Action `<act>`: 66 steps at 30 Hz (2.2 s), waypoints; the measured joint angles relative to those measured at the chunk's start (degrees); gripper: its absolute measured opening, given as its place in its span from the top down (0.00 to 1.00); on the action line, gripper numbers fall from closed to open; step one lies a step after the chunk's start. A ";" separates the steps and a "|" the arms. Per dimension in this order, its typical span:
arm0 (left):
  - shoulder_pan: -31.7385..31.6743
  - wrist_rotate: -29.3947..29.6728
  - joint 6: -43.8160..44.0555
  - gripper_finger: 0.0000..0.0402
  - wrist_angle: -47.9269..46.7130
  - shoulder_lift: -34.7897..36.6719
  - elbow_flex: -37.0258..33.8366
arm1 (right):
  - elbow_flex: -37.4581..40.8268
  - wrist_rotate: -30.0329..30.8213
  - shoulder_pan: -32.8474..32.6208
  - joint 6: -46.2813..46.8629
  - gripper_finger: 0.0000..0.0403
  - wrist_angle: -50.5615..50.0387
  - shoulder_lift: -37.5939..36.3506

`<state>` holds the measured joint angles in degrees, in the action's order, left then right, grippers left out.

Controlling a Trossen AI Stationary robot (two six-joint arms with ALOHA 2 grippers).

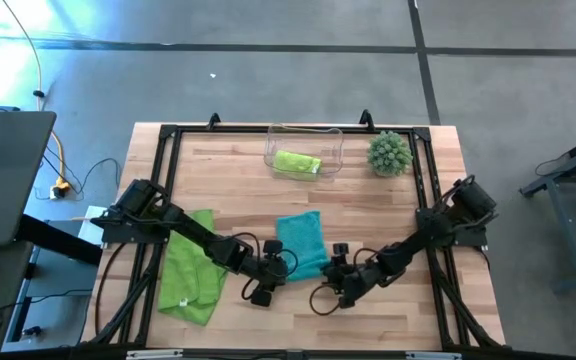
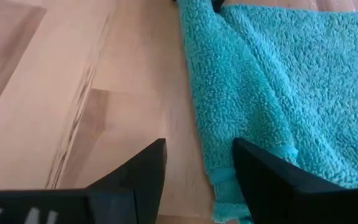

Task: Roll microfiber towels into tight, uniform cylinder then place into a basket
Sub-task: Roll the blue microfiber cloth

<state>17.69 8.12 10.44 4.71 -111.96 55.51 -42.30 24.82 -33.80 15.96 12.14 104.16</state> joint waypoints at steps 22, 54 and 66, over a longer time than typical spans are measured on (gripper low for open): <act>0.00 -0.11 0.52 0.65 0.02 0.00 -0.04 | -1.83 5.27 -0.40 -0.34 0.55 -4.60 0.91; 6.81 11.95 -6.96 0.65 1.85 5.95 -0.06 | -2.01 -5.37 1.90 31.25 0.98 -8.66 1.39; 6.01 13.93 -1.07 0.49 6.05 0.61 -0.06 | -1.86 -11.52 3.93 31.85 0.99 -4.59 1.53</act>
<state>23.70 22.05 9.37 10.76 -111.35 55.45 -44.16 13.30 -29.87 47.81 7.55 105.69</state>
